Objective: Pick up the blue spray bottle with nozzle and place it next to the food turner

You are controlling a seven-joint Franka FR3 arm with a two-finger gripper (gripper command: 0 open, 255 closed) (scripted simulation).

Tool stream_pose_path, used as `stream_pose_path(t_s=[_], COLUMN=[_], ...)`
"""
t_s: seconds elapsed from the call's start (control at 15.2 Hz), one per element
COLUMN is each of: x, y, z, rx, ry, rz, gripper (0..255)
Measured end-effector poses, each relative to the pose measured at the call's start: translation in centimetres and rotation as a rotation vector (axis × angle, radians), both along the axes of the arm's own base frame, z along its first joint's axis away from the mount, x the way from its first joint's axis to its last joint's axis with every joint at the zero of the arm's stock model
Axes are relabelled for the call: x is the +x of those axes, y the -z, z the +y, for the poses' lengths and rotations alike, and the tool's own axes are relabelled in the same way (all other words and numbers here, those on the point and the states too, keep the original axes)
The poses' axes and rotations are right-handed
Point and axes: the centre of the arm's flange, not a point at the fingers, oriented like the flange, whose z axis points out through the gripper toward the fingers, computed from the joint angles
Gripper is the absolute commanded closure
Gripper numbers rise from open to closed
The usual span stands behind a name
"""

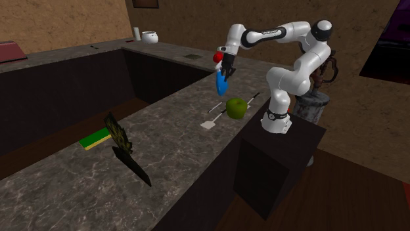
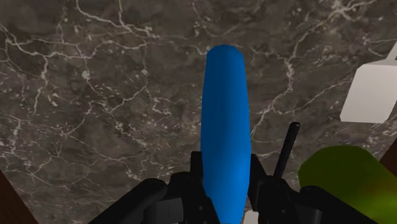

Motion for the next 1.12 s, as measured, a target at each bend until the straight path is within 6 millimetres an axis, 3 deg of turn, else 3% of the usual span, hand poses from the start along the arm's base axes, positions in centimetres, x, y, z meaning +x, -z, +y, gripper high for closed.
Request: stream_pose_path(t_s=[0.46,0.92,0.99,1.12], x=[-0.1,-0.1,-0.1,-0.1], y=[3.4,3.8,3.8,3.9], z=[-0.1,-0.1,-0.1,0.0], rx=[-0.004,-0.005,-0.005,-0.002], ry=[0.002,0.003,0.003,0.001], rz=[-0.003,-0.004,-0.003,-0.001], gripper=[255,255,0,0])
